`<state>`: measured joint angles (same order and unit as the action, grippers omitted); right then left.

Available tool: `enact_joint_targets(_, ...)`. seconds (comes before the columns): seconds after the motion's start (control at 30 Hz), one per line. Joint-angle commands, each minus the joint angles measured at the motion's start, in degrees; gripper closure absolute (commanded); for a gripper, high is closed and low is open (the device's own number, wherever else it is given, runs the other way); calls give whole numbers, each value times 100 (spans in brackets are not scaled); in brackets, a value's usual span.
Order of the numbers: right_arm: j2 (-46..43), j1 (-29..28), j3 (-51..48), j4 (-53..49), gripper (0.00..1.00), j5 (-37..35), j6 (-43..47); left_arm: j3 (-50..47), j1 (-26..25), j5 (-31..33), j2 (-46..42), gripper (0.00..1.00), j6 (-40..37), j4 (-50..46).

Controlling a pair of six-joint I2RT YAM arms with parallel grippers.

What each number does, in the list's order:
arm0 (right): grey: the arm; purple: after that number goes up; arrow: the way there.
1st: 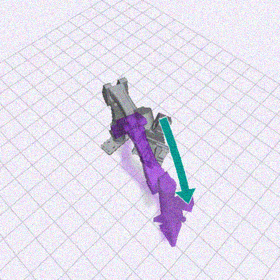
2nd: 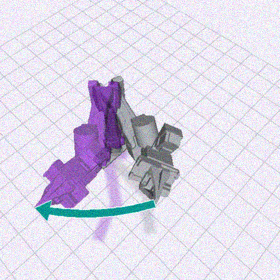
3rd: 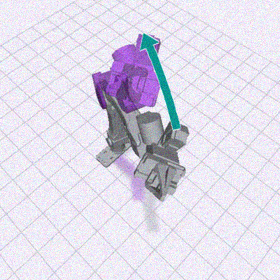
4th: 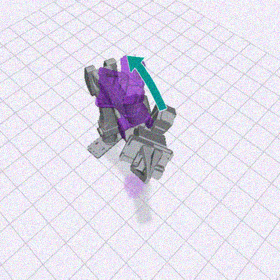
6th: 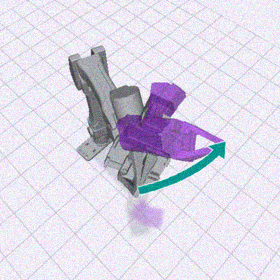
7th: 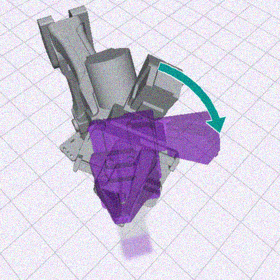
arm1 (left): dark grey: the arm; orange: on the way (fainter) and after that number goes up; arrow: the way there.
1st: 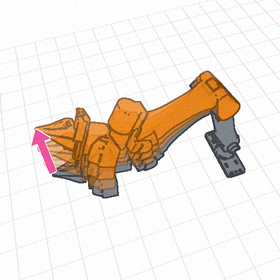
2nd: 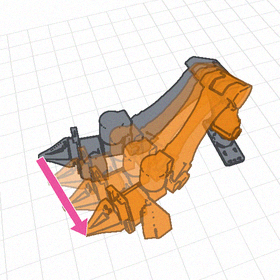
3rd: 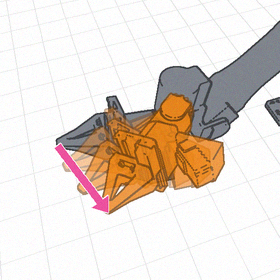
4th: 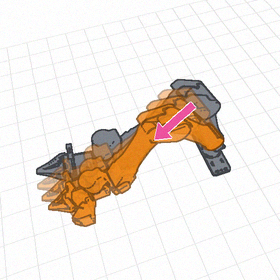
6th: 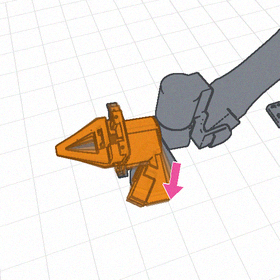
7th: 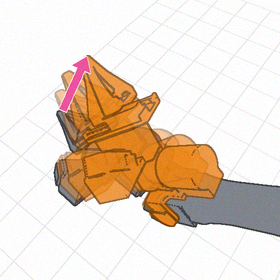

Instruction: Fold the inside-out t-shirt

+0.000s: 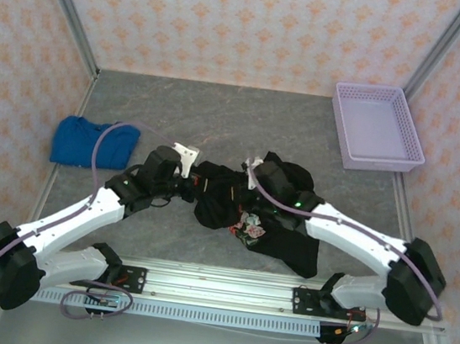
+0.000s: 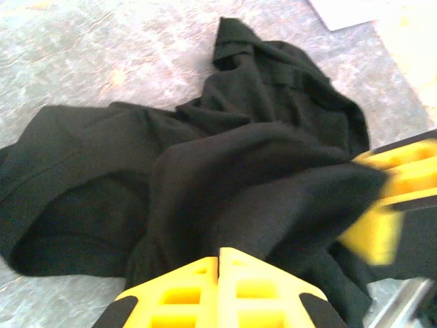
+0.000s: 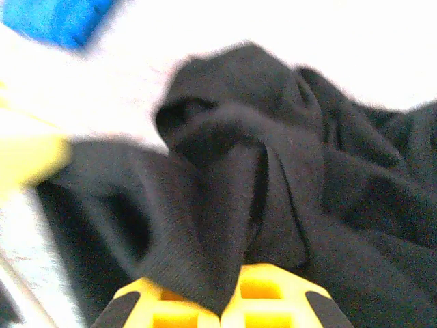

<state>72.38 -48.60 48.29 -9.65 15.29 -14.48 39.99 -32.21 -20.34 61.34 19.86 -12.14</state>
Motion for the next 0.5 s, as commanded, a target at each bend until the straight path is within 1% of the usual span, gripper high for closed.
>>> enact_joint_targets(0.0,-424,141,-263,603,100,674,-325,-96,27,440,106,100,-81,158)
enact_joint_targets(0.07,-651,249,-399,917,100,1027,-473,-64,23,417,215,100,-94,140)
enact_joint_targets(0.17,-659,374,-556,1378,100,1566,-669,24,12,398,285,100,-86,69)
enact_joint_targets(0.23,-654,435,-622,1525,100,1724,-753,68,-5,425,224,91,-96,-6)
enact_joint_targets(0.33,-625,582,-655,1550,100,1733,-949,79,-61,533,-22,68,-92,-138)
enact_joint_targets(0.37,-606,627,-620,1510,100,1723,-1008,71,-111,546,-138,62,-128,-176)
enact_joint_targets(0.47,-508,700,-508,1381,100,1618,-1173,75,-435,656,-468,52,-350,-336)
